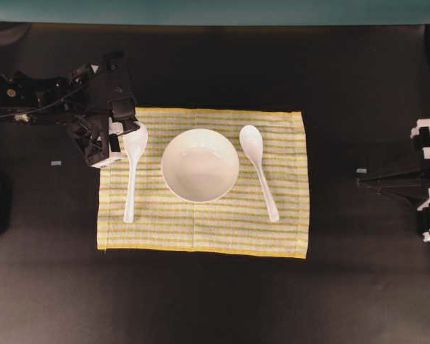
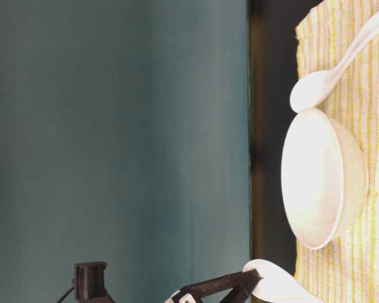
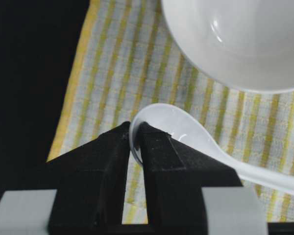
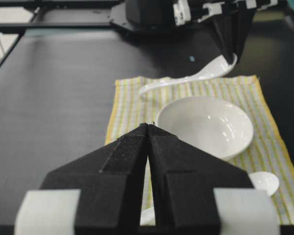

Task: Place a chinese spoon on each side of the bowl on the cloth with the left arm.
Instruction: 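Lift the spoon and lower it onto the cloth left of the bowl, then open the left gripper and withdraw it to the left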

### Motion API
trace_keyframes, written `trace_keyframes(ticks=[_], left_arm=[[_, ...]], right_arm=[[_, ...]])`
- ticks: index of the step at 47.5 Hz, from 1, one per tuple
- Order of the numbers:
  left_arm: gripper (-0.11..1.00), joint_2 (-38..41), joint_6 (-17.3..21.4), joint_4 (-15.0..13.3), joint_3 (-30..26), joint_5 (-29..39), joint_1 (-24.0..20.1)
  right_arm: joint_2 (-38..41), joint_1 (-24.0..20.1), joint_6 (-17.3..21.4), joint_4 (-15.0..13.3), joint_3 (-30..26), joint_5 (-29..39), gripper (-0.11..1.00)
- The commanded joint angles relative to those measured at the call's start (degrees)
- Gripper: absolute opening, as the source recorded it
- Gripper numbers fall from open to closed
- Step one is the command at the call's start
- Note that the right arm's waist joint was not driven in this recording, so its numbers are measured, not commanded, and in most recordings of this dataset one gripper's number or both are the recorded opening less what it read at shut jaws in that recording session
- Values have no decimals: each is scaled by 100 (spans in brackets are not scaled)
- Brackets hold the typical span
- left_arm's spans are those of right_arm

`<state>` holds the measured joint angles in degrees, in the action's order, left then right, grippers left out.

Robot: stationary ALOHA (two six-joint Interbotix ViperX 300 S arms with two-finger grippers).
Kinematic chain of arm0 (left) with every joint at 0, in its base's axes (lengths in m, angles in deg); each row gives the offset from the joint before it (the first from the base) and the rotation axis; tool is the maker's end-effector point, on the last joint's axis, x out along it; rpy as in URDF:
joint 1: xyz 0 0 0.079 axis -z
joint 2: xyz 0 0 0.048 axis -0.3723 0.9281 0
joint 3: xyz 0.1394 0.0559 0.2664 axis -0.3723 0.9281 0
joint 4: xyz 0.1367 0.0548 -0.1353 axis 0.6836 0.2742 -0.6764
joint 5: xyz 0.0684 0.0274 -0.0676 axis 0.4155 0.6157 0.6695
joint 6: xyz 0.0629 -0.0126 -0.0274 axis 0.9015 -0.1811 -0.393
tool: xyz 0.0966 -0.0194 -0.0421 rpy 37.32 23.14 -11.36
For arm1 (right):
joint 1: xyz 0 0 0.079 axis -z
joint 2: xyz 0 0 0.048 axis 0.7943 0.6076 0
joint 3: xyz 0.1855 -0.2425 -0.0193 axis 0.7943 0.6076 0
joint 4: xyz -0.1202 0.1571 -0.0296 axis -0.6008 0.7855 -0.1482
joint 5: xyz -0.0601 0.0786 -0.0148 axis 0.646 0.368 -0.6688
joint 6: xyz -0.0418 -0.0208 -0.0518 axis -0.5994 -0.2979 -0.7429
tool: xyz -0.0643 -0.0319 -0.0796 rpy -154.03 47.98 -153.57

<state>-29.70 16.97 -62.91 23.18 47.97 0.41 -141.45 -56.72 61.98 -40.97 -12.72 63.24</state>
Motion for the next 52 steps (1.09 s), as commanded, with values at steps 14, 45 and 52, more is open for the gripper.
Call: trace_keyframes(ticks=[14, 45, 52], left_arm=[[59, 105, -158, 18, 123, -211, -26], [84, -1854, -1204, 18, 712, -659, 1327], [84, -2408, -1688, 18, 1143, -1213, 1828]], right_arm=[[26, 0, 9, 9, -18, -53, 1], [18, 0, 105, 9, 114, 44, 1], [9, 0, 105, 9, 141, 35, 1]])
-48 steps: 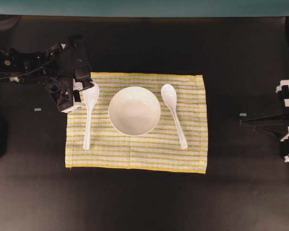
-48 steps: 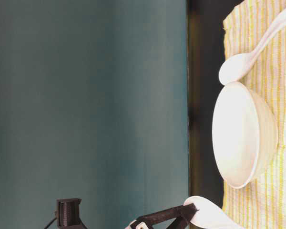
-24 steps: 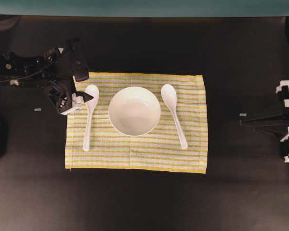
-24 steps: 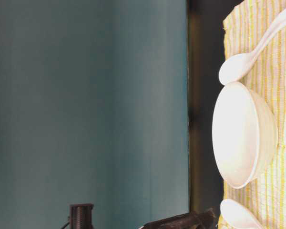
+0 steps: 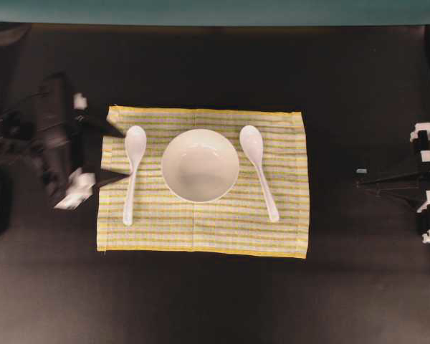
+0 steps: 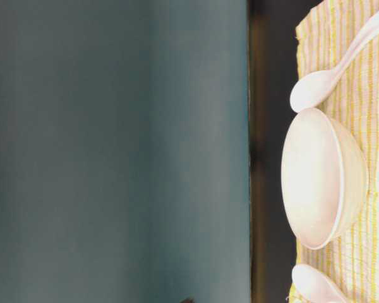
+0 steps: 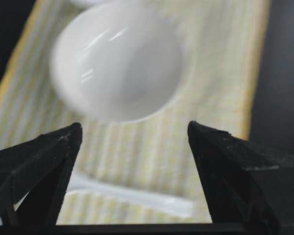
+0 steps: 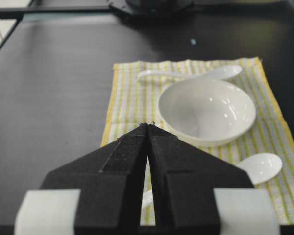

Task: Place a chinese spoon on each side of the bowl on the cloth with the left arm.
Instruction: 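Open the left gripper and withdraw it to the left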

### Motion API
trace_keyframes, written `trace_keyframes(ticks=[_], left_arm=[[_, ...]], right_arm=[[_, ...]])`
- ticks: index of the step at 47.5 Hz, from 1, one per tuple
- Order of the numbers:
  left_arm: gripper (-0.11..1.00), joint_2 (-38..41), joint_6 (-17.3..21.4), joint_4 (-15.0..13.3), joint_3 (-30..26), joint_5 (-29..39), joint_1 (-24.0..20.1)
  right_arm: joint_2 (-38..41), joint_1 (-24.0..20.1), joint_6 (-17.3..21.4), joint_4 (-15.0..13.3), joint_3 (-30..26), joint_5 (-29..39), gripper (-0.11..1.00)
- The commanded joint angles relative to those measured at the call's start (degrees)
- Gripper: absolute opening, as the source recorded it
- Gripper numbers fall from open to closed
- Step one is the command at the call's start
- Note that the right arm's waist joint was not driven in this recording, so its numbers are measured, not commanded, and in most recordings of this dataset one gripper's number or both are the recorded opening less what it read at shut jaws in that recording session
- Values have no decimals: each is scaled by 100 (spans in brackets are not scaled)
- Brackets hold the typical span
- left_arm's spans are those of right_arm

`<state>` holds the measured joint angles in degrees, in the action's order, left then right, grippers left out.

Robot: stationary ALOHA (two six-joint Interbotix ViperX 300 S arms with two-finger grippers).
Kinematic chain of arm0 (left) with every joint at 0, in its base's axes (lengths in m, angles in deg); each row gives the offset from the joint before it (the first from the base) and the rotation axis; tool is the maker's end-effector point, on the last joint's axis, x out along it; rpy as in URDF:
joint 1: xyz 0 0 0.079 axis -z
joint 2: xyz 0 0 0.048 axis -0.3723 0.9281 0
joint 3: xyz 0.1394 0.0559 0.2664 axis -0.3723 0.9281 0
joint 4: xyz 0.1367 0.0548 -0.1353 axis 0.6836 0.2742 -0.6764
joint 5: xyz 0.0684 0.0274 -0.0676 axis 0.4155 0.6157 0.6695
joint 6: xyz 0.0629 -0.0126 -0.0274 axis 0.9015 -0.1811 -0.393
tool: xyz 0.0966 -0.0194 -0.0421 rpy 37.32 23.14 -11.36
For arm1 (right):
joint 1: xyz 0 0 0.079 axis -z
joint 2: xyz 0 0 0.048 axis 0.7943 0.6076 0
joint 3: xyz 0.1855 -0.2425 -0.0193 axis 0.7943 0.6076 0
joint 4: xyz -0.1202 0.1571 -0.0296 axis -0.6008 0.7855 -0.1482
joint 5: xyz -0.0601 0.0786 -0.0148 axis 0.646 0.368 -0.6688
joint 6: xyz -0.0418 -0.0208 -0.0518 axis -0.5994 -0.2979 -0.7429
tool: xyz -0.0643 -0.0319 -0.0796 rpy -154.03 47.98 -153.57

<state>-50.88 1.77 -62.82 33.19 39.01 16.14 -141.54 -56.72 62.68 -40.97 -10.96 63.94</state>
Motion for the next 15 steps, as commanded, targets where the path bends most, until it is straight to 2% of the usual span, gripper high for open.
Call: trace_keyframes(ticks=[1, 9, 15], left_arm=[[84, -360, -220, 9, 193, -387, 308], [84, -914, -422, 18, 536, -659, 791], [84, -1248, -422, 9, 668, -659, 940]], right_arm=[[9, 0, 35, 9, -35, -44, 1], [-70, 0, 35, 9, -44, -26, 1], [-123, 0, 53, 9, -26, -18, 1]])
